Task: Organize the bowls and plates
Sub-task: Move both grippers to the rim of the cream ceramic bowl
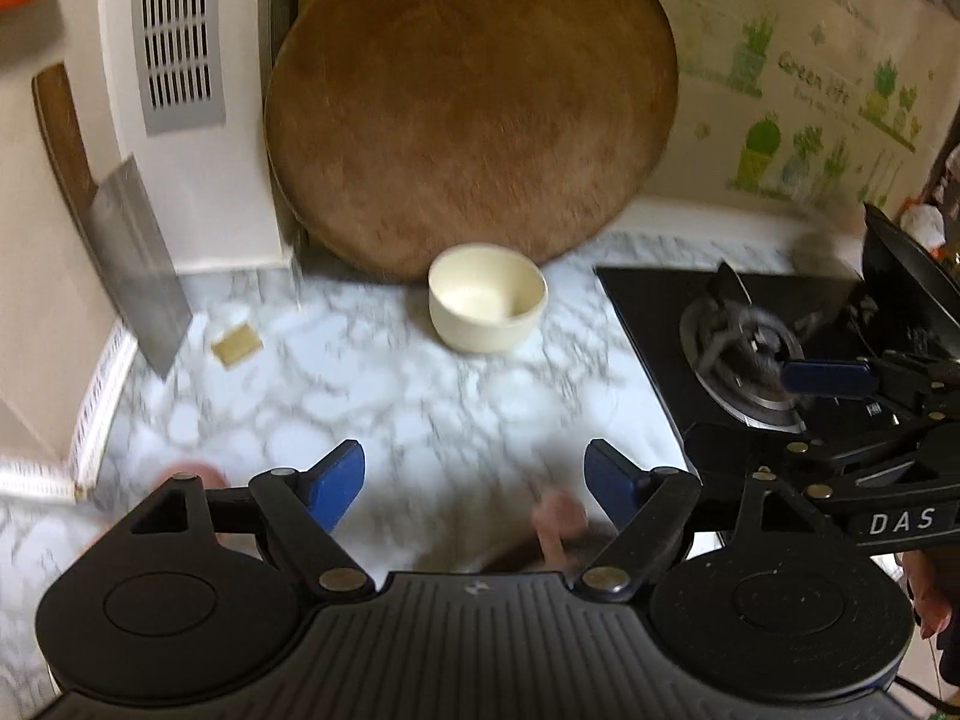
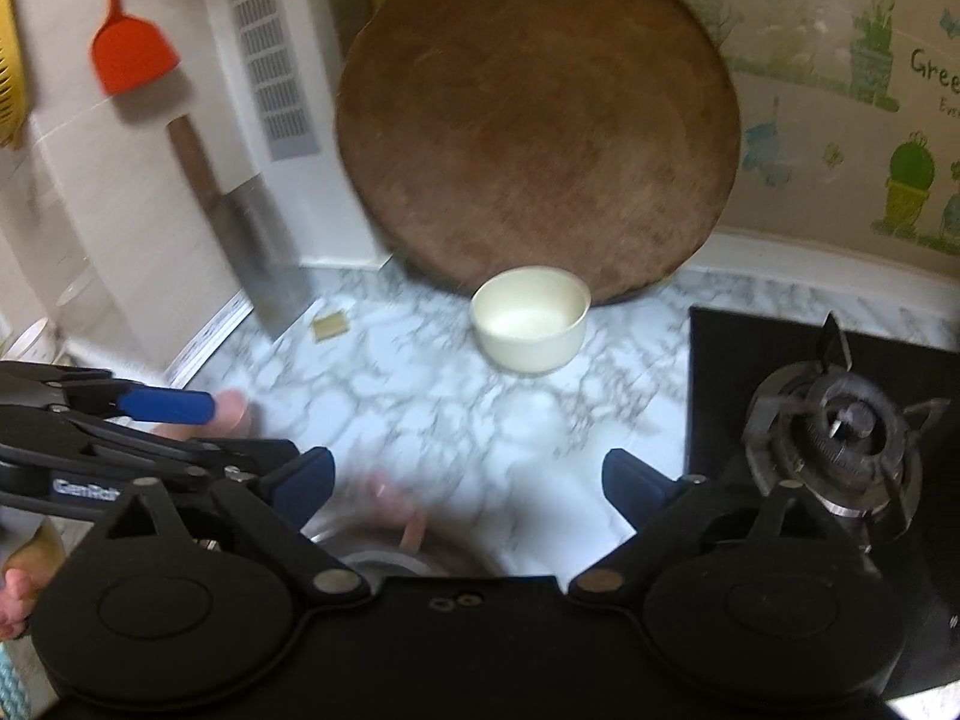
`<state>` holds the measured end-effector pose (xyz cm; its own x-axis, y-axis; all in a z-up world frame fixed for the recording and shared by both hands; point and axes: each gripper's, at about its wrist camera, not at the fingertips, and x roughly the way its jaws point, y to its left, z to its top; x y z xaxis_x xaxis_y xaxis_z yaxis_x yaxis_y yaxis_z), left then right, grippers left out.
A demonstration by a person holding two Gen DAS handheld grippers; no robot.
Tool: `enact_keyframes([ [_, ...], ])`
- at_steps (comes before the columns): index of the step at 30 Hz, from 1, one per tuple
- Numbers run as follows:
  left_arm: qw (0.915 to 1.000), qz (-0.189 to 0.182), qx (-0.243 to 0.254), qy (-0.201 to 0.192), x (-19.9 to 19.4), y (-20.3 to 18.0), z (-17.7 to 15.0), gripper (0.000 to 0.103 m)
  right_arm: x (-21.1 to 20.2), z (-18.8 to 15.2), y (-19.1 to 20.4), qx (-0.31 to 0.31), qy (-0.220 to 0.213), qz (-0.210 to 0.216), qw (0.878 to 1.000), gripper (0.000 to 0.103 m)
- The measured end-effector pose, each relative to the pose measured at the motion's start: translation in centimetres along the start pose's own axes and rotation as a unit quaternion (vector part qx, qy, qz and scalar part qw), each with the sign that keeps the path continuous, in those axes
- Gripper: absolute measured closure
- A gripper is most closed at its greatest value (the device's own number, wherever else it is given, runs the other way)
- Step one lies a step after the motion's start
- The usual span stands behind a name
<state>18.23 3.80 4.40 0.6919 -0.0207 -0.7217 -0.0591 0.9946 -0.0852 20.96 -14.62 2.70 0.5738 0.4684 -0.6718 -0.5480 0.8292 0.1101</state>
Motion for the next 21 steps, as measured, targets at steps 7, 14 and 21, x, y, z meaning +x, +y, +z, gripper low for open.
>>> enact_keyframes([
  [7,0.9993,0.03,-0.011,-0.02,3.4,0.9,4.0,0.022,3.5,3.1,-2.5,0.026,0.008,-0.036,0.999,0.001],
  [14,0.9984,0.049,-0.029,-0.007,8.9,1.9,7.9,0.022,8.8,6.0,-4.7,0.054,0.02,-0.069,0.996,0.001],
  [21,0.996,0.063,-0.058,0.024,14.9,3.4,9.6,0.022,14.3,8.1,-6.0,0.078,0.055,-0.076,0.993,0.002],
])
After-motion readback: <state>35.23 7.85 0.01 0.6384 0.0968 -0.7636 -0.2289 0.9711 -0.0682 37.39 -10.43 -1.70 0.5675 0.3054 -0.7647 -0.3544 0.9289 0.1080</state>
